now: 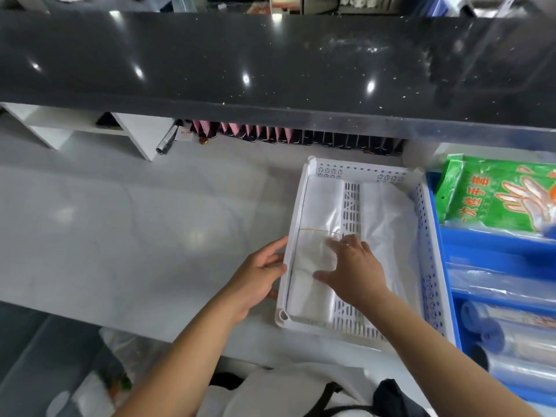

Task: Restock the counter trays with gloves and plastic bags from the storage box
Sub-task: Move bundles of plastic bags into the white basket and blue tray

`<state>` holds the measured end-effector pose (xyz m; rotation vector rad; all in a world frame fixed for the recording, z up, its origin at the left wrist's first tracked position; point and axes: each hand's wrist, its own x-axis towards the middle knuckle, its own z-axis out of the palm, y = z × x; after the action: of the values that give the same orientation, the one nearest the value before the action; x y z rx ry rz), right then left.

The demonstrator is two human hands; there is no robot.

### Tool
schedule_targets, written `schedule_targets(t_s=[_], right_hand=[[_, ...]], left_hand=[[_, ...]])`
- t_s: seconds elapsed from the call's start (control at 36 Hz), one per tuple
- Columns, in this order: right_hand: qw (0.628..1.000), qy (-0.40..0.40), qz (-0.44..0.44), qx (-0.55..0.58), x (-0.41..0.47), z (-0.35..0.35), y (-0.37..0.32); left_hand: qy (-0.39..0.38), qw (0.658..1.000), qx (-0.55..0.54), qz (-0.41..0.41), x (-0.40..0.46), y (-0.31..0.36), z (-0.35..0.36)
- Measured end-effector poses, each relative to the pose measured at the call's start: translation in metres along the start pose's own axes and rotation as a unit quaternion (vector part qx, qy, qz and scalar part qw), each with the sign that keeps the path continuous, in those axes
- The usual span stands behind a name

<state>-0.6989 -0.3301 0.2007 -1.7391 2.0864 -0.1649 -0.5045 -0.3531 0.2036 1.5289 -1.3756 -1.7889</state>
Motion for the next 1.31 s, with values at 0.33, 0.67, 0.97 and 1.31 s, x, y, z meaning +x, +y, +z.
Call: schedule_targets(t_s=[0.33,0.67,0.97,1.31], right_hand=[[0.971,-0.012,-0.221,0.09,-0.027,-0.04,-0.122],[0.837,-0.234,-0.494,0.026,-0.082,0.098,-0.319],[0.753,-0.463,-0.423,-0.196,-0.105,0.266,-0.34],[0.745,-0.428,-0.371,-0.352,-0.065,0.366,-0.326]], left_hand=[[0.1,0.962,0.245,0.07,-0.069,0.004,-0.082],[0.435,0.852,0.223,-0.189,-0.25,-0.188,-0.207],[0.328,0.879,0.098,-0.332,-0.281,-0.344,-0.192],[0.214,0.912,0.032,-0.348,-0.162,-0.427,-0.302]])
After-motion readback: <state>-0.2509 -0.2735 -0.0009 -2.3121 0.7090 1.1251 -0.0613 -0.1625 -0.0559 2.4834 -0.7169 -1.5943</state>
